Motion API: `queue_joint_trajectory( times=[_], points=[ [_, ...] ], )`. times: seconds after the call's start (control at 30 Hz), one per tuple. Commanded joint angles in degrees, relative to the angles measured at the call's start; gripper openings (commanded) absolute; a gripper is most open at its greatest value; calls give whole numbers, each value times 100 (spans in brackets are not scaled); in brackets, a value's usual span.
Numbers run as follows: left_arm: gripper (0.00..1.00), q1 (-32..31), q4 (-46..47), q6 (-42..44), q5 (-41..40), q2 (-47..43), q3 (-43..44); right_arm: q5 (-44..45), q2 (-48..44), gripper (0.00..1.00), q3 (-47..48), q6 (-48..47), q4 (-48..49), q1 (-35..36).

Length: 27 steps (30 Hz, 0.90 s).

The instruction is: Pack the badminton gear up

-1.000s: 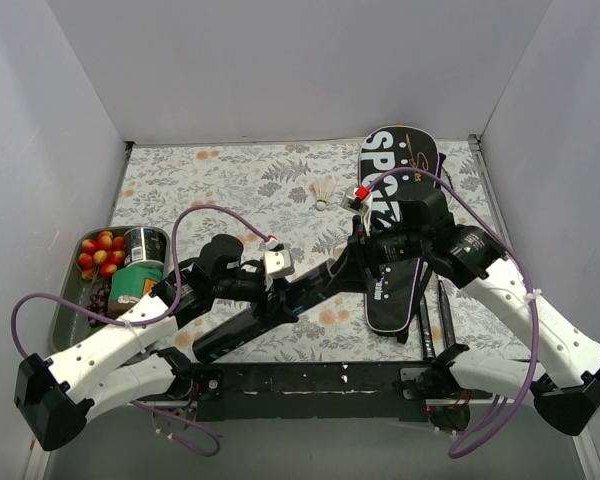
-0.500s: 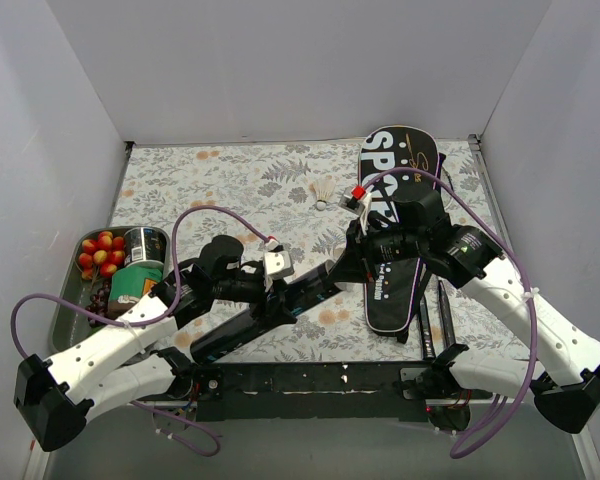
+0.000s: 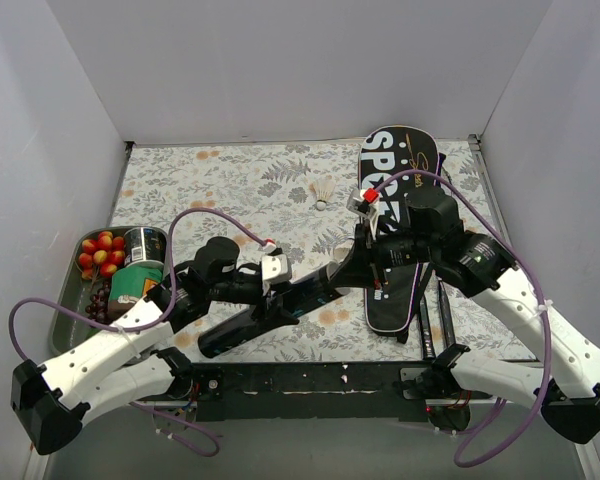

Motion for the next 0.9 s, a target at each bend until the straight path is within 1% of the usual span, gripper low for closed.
queue_joint_trajectory(
  times=[0.0, 0.17, 0.53, 0.87],
  points=[
    [14, 41, 170, -84, 45, -104, 54, -795, -287, 1, 122, -74, 186, 107],
    [14, 41, 179, -92, 54, -174, 10, -777, -374, 1, 158, -83, 72, 107],
    [14, 32, 258, -145, 72, -315, -113, -277, -533, 1, 588, -303, -482, 98],
    [14, 6, 311, -136, 81, -297, -166, 4, -550, 1, 808, -435, -719, 107]
  ],
)
